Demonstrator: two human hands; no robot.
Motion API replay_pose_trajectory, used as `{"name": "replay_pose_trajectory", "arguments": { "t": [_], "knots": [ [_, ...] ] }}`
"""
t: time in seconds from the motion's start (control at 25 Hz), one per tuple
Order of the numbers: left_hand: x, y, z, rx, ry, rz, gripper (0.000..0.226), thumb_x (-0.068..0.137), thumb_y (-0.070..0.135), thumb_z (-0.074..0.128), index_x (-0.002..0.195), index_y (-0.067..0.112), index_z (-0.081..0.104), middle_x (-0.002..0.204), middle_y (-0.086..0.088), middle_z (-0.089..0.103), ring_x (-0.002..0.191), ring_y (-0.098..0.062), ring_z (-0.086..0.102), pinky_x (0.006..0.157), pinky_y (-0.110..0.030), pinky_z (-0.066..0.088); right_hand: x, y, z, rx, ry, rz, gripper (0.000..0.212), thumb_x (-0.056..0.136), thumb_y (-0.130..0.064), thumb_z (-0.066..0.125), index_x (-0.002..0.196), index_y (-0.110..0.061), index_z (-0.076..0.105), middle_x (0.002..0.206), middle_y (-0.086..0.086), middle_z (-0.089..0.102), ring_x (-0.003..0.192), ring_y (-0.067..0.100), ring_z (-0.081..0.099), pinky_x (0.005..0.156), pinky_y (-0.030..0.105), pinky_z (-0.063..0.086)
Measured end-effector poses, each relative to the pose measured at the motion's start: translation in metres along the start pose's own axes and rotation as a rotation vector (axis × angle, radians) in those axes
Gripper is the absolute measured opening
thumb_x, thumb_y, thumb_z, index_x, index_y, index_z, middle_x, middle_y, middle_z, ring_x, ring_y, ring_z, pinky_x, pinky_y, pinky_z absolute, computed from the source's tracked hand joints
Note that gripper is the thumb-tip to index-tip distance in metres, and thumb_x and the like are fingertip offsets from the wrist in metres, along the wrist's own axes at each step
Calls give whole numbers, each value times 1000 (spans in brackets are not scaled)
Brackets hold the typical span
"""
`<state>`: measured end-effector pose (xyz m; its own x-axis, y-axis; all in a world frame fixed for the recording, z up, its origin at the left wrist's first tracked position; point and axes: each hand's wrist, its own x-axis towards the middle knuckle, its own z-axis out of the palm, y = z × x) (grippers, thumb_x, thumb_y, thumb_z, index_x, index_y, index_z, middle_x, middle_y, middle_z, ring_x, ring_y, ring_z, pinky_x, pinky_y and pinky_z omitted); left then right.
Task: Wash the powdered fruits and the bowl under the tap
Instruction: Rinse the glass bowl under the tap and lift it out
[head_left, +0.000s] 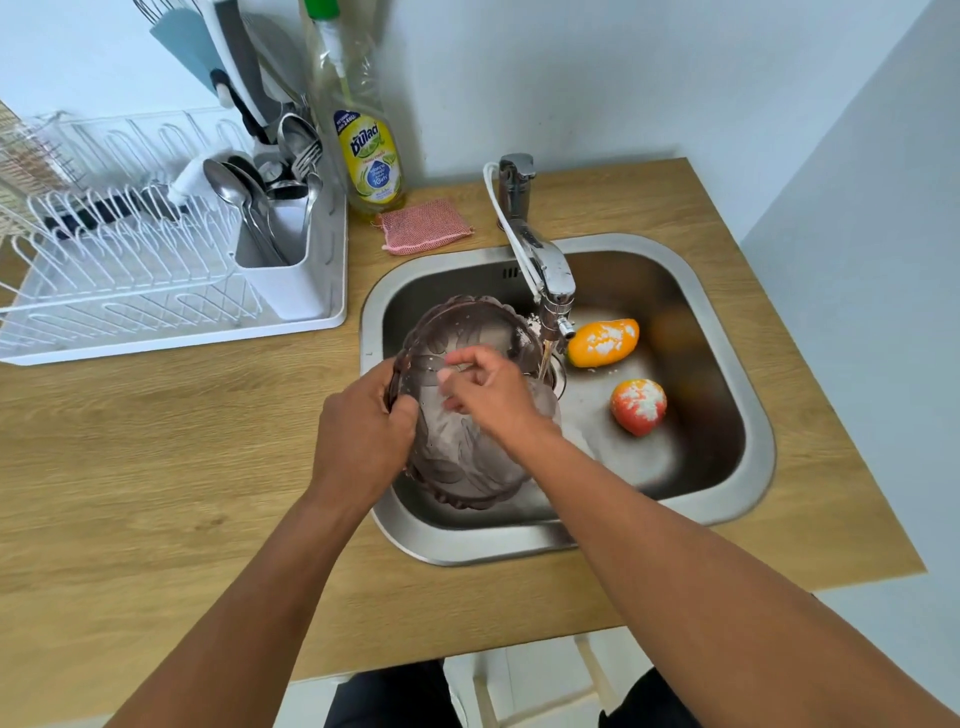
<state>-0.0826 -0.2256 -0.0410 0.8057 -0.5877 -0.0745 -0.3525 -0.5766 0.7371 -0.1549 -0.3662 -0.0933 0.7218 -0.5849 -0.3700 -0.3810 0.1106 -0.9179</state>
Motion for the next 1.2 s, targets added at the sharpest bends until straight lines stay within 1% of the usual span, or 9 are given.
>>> {"name": "replay_pose_trajectory", "arguments": {
  "t": [0.16, 0.28, 0.44, 0.56, 0.68, 0.84, 0.92, 1.12, 1.2],
  "knots": [
    [4, -1, -5, -33, 59, -60, 27, 91, 11, 56, 105, 25, 74, 76, -2, 75, 76, -22, 70, 73, -45, 59, -33, 16, 3, -435, -361, -44, 14, 97, -28, 68, 90, -17, 66, 77, 1, 69, 63, 11, 62, 59, 24, 49],
    [1, -4, -10, -53, 12, -117, 28, 94, 10, 54, 106, 28, 72, 83, -1, 76, 73, -13, 73, 61, -30, 60, -19, 25, -40, -798, -211, -30, 6, 92, -14, 66, 90, -9, 69, 91, 13, 77, 82, 28, 72, 72, 26, 50],
    [-3, -4, -5, -274, -60, -341, 30, 99, 4, 50, 109, 23, 69, 86, -8, 78, 60, -18, 77, 47, -37, 63, 17, 4, -61, -788, 55, 82, 21, 96, -17, 53, 111, -4, 61, 102, 19, 75, 92, 35, 75, 85, 45, 61],
    [-5, -2, 9, -403, -150, -467, 35, 97, -3, 47, 103, 22, 70, 85, -11, 80, 61, -18, 78, 47, -36, 61, 27, -26, -25, -678, 129, -26, 17, 96, -26, 59, 108, -15, 61, 107, 0, 63, 97, 20, 57, 84, 33, 46],
    [-4, -7, 25, -530, -202, -545, 28, 96, -2, 51, 111, 14, 68, 93, -17, 81, 73, -29, 81, 54, -43, 64, 13, -33, 18, -538, -54, -83, 7, 97, -20, 58, 100, -15, 63, 103, 3, 68, 98, 22, 64, 81, 33, 49],
    [7, -12, 30, -653, -195, -597, 33, 94, -3, 56, 122, 14, 63, 108, -18, 77, 81, -36, 79, 56, -46, 63, -21, -12, -24, -847, -336, -85, 7, 96, -27, 66, 96, -19, 65, 98, 1, 67, 94, 21, 61, 76, 29, 42],
    [7, -8, 30, -664, -219, -608, 36, 95, -7, 52, 122, 16, 61, 112, -18, 76, 87, -41, 78, 51, -41, 62, -31, 1, -72, -953, -192, -75, 10, 88, -15, 70, 98, -15, 69, 98, 6, 71, 94, 26, 66, 77, 30, 49],
    [2, 10, 42, -664, -285, -623, 33, 96, -9, 49, 113, 17, 59, 107, -23, 77, 79, -41, 78, 56, -47, 64, -56, 21, -109, -964, 509, -536, 24, 85, -4, 71, 108, -8, 69, 112, 14, 63, 99, 30, 58, 87, 41, 52],
    [5, 10, 41, -622, -261, -627, 36, 94, -10, 50, 119, 15, 59, 104, -21, 78, 78, -40, 79, 56, -46, 64, -56, 25, -115, -869, 607, -433, 30, 86, -9, 72, 115, -9, 68, 118, 13, 62, 104, 28, 55, 91, 39, 51]
  ]
}}
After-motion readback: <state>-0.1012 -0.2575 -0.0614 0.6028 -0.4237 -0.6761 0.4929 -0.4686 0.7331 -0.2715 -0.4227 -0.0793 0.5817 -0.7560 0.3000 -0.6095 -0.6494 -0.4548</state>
